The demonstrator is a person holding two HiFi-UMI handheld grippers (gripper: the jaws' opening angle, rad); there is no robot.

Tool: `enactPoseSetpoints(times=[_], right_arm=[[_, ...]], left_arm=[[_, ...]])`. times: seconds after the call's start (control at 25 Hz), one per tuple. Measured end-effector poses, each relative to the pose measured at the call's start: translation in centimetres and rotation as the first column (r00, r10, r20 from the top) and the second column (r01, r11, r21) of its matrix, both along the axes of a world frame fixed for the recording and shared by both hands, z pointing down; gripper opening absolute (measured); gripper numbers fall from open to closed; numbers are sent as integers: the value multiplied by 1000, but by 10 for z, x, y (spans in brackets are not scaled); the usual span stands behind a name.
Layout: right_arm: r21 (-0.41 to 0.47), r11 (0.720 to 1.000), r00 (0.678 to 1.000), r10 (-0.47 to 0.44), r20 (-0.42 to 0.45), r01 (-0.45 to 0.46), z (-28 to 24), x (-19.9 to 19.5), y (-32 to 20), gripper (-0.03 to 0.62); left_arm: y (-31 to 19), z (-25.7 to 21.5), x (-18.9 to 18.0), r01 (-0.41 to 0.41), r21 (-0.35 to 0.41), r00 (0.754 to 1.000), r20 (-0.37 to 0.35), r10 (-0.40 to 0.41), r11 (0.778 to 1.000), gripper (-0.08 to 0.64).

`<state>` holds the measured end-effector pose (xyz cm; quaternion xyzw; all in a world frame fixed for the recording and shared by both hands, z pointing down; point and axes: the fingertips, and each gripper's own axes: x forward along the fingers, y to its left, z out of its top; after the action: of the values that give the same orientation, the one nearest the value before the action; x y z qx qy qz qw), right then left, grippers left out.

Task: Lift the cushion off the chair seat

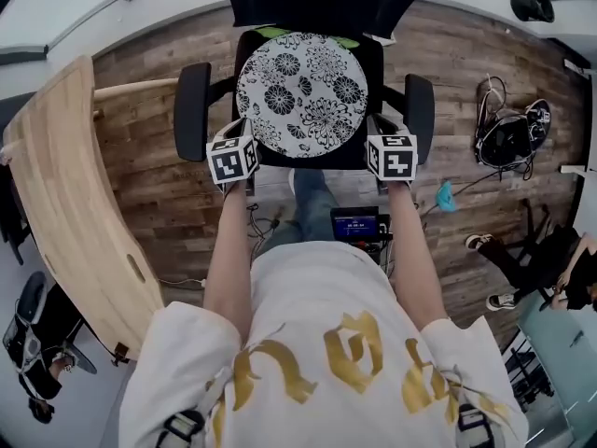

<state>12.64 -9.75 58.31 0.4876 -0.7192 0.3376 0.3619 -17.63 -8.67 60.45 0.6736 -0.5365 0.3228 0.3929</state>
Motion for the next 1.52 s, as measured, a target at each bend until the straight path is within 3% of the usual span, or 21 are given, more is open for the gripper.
enactPoseSetpoints(times=[0.2,0.48,0.68,0.88,1.0,1.08,1.16,1.4,1.52], right_arm=[[-61,998,1000,-11,-29,9,29,-1,-3,14],[-169,986,999,-7,-36,1,81,-1,-13,14],[-243,966,996,69,-62,-82,115,14,-18,15],[-310,942,988,98,-116,-130,149,26,-17,15],[-307,943,984,85,-155,-129,166,33,-25,24],[-293,951,981,40,-188,-95,178,34,-30,116],[-288,955,979,18,-202,-77,188,33,-36,156],[-268,962,975,0,-220,-60,204,32,-52,173],[-261,965,971,-28,-238,-36,212,31,-55,176]], left_arm=[[7,37,-7,-22,-92,999,42,26,996,12],[2,80,-22,13,-188,998,67,0,982,12],[0,105,-27,38,-251,998,56,-25,967,17],[3,131,-30,58,-308,998,33,-50,950,111],[1,147,-31,53,-339,998,49,-38,939,129],[1,157,-35,54,-351,997,66,-32,935,133],[1,165,-40,63,-357,996,80,-36,932,138],[-4,178,-40,77,-357,994,103,-43,931,139],[-4,186,-42,96,-350,990,128,-54,932,182]])
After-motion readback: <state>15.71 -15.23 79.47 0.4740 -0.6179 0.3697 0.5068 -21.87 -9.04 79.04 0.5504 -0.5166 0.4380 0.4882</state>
